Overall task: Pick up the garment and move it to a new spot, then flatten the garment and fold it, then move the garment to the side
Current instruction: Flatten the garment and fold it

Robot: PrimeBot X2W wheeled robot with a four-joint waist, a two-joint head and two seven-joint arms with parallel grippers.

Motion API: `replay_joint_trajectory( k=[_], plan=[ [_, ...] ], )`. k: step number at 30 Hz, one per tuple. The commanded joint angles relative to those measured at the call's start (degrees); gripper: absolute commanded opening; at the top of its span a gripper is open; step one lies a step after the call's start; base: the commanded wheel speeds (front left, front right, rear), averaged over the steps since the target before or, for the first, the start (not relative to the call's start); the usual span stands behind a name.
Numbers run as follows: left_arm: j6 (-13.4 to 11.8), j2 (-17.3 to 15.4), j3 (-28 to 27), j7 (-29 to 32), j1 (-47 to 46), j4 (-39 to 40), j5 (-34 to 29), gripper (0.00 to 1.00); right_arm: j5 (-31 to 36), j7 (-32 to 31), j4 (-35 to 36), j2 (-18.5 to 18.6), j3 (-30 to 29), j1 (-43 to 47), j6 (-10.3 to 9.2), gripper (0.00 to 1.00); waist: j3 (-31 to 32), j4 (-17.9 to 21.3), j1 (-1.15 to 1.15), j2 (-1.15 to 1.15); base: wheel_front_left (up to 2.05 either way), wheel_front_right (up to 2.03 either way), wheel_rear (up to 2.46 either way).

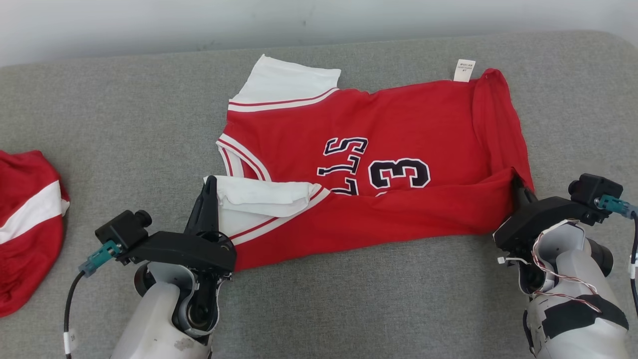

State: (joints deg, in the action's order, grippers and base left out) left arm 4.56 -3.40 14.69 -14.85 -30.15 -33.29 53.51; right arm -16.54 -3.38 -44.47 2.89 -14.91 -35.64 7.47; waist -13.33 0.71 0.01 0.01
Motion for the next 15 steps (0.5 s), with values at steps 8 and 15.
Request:
replay_joint_trajectory(
  k=[8, 15],
  plan=[
    [0.61, 0.29, -0.15, -0.38, -2.41, -2.29, -1.64, 0.00, 4.17, 1.53, -3.84, 0.04, -2.61, -1.37, 0.05, 1.00, 0.64, -0.22, -0.01, -0.01, 0.00, 0.00, 0.00],
    [0.50, 0.43, -0.52, -0.35, -3.70, -4.71, -3.48, 1.00, 3.75, 3.22, -6.18, 0.02, -1.54, -1.72, 0.05, 1.00, 2.19, 0.93, -0.01, -0.01, 0.00, 0.00, 0.00]
  ],
)
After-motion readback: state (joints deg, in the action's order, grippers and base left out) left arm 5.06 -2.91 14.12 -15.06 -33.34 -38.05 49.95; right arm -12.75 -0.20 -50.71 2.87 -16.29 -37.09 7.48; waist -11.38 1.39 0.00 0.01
